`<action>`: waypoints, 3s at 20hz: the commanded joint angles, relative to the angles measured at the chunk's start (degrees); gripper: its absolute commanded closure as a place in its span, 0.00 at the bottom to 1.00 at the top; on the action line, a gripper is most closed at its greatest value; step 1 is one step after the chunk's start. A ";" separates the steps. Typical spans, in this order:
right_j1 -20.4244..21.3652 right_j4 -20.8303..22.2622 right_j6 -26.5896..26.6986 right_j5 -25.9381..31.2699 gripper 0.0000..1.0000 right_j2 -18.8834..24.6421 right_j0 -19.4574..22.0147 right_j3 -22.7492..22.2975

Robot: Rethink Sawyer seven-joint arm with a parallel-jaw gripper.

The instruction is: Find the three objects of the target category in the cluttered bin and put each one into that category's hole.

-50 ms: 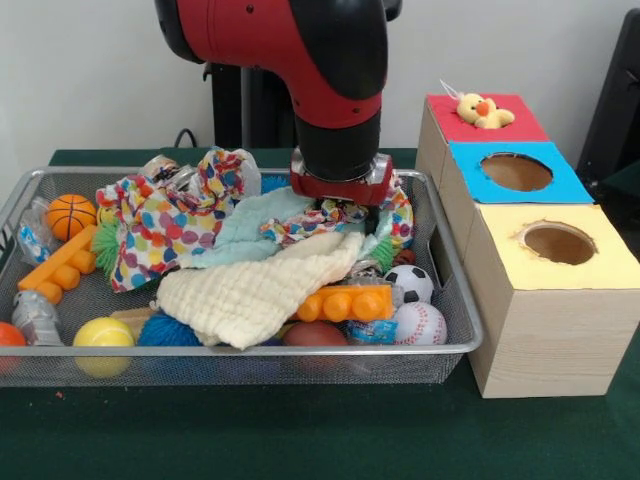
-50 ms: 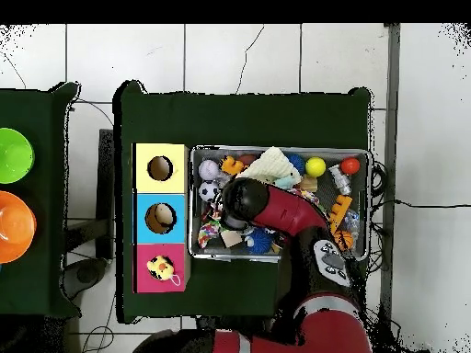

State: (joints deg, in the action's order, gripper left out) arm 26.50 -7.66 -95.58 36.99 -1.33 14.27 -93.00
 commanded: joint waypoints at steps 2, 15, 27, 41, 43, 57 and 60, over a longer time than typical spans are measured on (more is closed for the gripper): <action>6.65 2.20 -6.81 17.35 0.00 -3.84 1.41 -3.75; 9.62 13.74 10.84 26.15 0.00 -0.38 14.92 5.92; -3.13 27.30 17.75 12.50 0.00 6.61 29.06 7.61; -11.75 31.48 7.05 0.16 0.00 11.33 31.30 6.65; -11.87 31.36 5.46 -0.33 0.00 11.02 30.47 6.33; -12.78 30.94 -1.85 -5.89 0.00 9.16 24.66 8.26; -9.78 31.67 -2.39 -5.06 0.00 7.67 22.71 7.19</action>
State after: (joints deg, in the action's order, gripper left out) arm 24.83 20.42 -95.81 46.14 -2.43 42.86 -84.96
